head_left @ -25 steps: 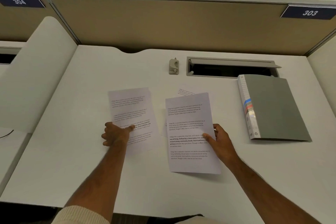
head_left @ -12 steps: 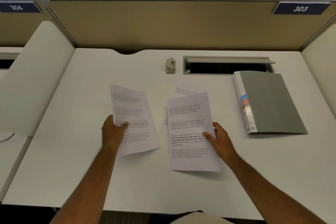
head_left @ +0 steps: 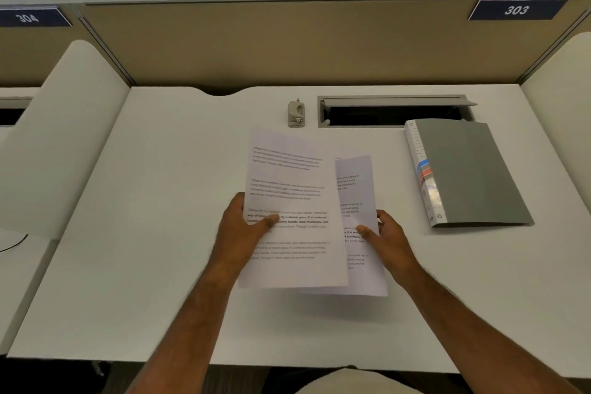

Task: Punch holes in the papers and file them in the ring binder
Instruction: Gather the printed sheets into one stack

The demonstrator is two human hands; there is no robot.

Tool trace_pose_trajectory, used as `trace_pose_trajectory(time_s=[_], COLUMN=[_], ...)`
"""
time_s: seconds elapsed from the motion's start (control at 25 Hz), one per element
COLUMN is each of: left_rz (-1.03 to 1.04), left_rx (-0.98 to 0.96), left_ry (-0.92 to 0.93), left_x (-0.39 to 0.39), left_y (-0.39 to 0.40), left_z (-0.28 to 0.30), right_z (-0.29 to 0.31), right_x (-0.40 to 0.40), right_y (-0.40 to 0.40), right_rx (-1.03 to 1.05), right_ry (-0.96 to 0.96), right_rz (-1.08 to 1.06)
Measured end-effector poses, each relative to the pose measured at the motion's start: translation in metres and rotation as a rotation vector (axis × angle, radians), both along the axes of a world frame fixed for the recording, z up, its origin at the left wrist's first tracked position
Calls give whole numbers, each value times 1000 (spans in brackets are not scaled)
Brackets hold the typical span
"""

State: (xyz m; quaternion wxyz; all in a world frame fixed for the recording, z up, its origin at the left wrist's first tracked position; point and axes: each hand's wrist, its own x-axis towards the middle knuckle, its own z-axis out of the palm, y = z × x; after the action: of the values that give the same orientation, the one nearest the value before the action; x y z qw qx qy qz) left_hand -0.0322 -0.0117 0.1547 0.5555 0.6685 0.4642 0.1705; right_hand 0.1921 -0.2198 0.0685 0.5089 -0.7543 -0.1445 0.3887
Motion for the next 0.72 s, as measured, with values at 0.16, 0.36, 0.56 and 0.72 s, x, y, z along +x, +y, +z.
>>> trace_pose_trajectory(time_s=[0.16,0.36,0.56,0.72], left_rz=[0,25,20,-7], left_rx=[-71,-204,-417,-349], left_ry=[-13,-50,-142,-100], left_x=[8,11,10,12], left_y=[-18,-28,-31,-31], left_z=[-8,-17,-22,-25], right_z=[20,38,45,54], right_x=[-5,-10,-12,-17], right_y=[3,7,4,1], right_rx=[104,185,187,147], right_ry=[112,192,192,171], right_rz=[-9,44,99,33])
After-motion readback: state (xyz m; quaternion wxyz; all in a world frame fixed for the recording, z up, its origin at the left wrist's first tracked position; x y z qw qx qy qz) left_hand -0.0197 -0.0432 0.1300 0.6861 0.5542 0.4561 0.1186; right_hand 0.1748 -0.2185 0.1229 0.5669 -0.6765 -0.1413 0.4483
